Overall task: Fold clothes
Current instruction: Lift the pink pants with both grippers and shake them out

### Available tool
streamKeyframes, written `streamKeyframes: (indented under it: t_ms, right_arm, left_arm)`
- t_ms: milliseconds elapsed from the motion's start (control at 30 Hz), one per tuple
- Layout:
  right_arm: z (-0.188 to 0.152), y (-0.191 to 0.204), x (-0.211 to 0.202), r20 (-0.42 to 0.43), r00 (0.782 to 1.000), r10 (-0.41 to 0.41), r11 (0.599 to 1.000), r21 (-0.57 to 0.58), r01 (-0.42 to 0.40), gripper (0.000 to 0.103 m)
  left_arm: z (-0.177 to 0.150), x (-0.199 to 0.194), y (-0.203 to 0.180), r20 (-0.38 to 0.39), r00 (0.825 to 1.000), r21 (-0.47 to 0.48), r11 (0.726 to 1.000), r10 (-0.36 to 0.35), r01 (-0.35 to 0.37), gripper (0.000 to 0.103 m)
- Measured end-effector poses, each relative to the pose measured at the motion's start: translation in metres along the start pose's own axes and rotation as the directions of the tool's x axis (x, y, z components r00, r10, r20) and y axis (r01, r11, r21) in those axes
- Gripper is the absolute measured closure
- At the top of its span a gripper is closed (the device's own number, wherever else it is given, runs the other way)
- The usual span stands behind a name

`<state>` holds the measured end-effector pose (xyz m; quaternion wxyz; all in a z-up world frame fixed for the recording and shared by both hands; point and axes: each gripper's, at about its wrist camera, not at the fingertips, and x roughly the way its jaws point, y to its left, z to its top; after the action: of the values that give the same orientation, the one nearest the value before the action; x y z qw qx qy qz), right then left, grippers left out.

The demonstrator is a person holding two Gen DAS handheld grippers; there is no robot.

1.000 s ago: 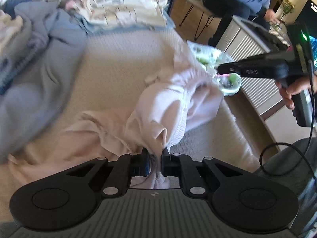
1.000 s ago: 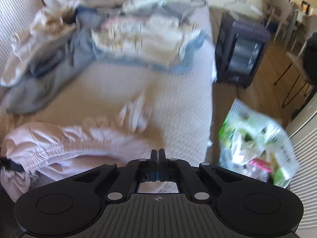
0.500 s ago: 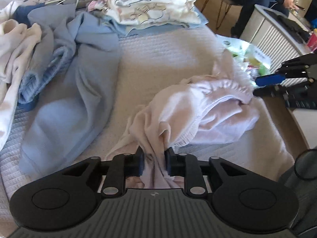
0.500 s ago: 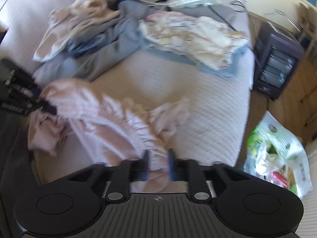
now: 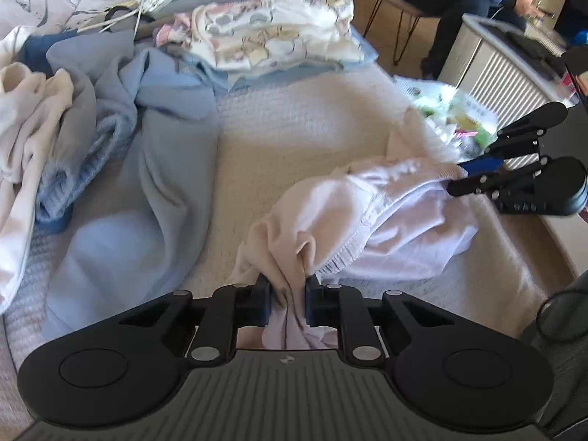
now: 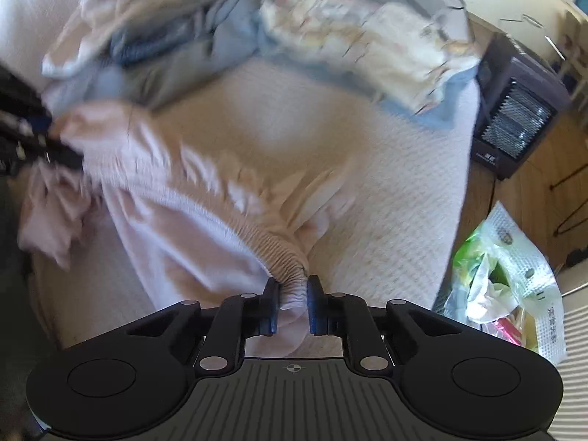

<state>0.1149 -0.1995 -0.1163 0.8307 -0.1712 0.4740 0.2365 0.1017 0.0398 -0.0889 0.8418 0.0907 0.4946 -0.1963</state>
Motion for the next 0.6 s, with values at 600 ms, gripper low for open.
streamKeyframes:
  t_ms: [600]
  right_arm:
    - [0.071, -0.027, -0.181, 0.458, 0.886, -0.076, 0.994, 0.101, 0.033, 0.089]
  left_arm:
    - [0.069, -0.115, 0.020, 0.278, 0.961, 0.088, 0.996, 0.009, -0.035, 0.071]
